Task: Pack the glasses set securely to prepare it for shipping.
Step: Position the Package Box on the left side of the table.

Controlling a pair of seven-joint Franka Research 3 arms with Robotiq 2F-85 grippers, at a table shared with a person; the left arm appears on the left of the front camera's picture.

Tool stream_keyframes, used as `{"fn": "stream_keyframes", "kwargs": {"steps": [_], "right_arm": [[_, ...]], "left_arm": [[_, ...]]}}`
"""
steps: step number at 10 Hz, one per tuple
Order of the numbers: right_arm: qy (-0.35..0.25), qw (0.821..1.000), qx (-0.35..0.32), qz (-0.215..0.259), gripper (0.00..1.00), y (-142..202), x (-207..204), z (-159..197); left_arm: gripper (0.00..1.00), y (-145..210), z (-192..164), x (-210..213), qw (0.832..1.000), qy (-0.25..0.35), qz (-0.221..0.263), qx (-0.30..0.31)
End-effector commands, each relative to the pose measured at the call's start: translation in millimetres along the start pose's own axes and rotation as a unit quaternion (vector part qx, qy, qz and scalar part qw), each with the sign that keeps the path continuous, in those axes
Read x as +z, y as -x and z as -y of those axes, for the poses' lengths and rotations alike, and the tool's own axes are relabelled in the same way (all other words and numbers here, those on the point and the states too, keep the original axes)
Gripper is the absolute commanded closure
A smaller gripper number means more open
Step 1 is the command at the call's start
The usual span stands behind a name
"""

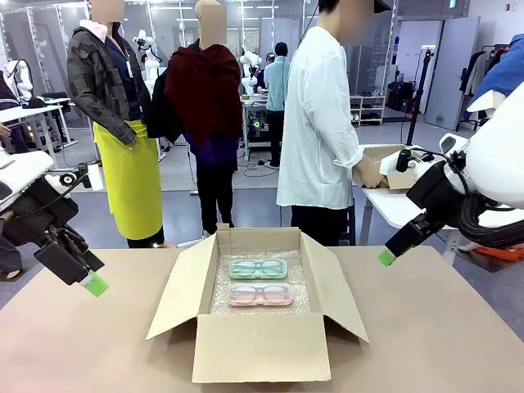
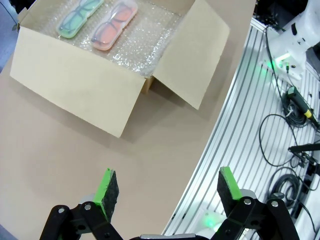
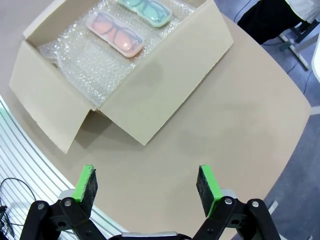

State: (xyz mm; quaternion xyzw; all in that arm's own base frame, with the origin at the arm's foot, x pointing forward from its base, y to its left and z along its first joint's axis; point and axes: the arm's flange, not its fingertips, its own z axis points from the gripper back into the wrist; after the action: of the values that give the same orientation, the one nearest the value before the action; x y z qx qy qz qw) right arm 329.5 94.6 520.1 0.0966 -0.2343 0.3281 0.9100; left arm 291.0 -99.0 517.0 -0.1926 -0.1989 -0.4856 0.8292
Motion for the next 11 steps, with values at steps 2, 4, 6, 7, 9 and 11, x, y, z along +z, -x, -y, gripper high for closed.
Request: {"fn": "stream_keyframes", "kwargs": {"steps": [2,4,6,7,9,11], "right_arm": [[0.003,1.0,0.0,0.001,0.0,0,2,-1],[0.003,1.0,0.0,0.001,0.0,0,2,-1],[0.003,1.0,0.0,0.001,0.0,0,2,-1],[0.003,1.0,0.0,0.001,0.0,0,2,-1],[0.003,1.0,0.0,0.001,0.0,0,2,-1],[0.003,1.0,0.0,0.001,0.0,0,2,-1]], "left_arm": [[0.0,0,0,0,1.0,0.0,0.0,0.0],[0.0,-3,-44,22,0.996,0.0,0.04,0.081],[0.0,14,-93,19,0.981,0.068,0.111,0.146],[0.0,19,-117,10,0.971,0.105,0.134,0.169],[0.0,29,-166,-16,0.949,0.143,0.173,0.223],[0.0,38,-205,-43,0.926,0.174,0.207,0.264]]}}
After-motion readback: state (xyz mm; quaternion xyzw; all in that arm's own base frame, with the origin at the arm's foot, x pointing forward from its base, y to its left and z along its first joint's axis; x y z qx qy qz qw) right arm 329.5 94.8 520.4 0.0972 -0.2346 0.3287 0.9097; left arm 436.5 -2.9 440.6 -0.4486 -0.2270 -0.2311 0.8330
